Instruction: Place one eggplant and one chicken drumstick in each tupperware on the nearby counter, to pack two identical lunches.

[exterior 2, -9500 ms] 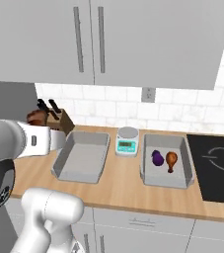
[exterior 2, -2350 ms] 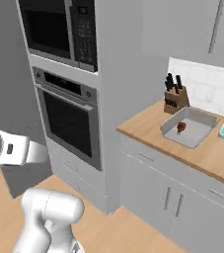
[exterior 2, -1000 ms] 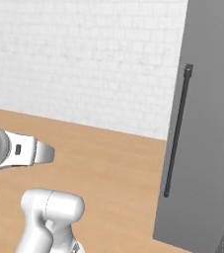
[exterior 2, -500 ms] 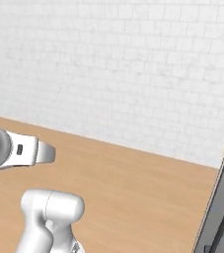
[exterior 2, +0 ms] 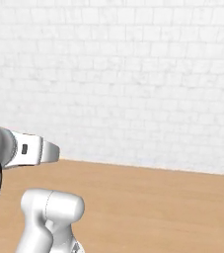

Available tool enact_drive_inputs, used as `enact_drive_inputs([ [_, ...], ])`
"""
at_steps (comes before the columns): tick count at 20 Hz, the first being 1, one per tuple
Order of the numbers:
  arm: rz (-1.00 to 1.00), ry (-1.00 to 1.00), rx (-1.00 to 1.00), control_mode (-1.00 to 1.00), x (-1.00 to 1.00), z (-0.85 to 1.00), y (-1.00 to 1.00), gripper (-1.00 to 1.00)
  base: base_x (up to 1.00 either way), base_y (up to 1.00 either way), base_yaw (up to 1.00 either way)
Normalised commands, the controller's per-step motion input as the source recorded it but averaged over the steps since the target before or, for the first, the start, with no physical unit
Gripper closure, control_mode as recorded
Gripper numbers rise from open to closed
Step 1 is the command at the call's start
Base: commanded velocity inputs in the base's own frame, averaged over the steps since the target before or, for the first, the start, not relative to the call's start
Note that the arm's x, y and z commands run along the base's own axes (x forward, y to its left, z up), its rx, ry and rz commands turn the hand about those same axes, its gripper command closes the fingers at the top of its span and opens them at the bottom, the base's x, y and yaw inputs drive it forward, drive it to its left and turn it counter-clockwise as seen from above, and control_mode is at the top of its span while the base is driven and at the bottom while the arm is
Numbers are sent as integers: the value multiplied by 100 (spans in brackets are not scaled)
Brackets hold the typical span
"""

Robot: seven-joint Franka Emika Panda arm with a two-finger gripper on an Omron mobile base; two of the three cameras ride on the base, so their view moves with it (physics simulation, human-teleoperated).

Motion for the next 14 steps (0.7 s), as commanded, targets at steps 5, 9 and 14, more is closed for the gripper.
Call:
enact_drive_inputs([
  [5,0,0,0,100,0,0,0,-100,99,66,-71],
  [9,0,0,0,100,0,0,0,-100,85,64,-77],
  [14,0,0,0,100,0,0,0,-100,77,61,-79],
])
